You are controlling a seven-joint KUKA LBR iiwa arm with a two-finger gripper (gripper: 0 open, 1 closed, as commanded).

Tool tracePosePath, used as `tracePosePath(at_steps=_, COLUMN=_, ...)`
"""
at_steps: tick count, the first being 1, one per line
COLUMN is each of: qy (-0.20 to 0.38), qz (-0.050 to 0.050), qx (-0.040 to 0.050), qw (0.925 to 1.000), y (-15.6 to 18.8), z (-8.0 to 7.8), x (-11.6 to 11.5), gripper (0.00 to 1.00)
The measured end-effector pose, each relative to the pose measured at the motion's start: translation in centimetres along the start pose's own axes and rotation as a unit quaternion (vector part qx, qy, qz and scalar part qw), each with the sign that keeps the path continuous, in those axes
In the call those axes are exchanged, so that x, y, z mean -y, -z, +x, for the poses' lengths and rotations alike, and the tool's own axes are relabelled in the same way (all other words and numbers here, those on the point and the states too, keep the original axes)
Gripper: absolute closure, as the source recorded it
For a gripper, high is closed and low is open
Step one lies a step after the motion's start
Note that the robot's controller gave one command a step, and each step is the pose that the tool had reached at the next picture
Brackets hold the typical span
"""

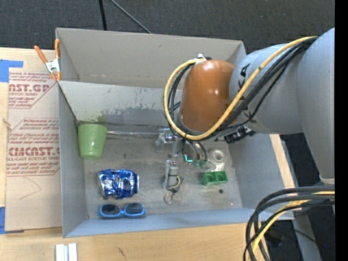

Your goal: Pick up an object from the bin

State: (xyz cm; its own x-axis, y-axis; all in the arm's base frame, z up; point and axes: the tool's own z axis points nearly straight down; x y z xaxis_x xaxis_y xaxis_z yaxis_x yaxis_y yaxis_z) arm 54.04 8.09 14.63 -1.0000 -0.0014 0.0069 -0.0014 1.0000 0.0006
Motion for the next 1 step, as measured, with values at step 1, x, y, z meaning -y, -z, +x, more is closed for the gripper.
tracePosePath(at_steps=1, qy=-0.036, qz=-0.001, qx=-0.0003, qw=0.9993, y=-8.13, z=1.36, x=-4.69, gripper=0.0)
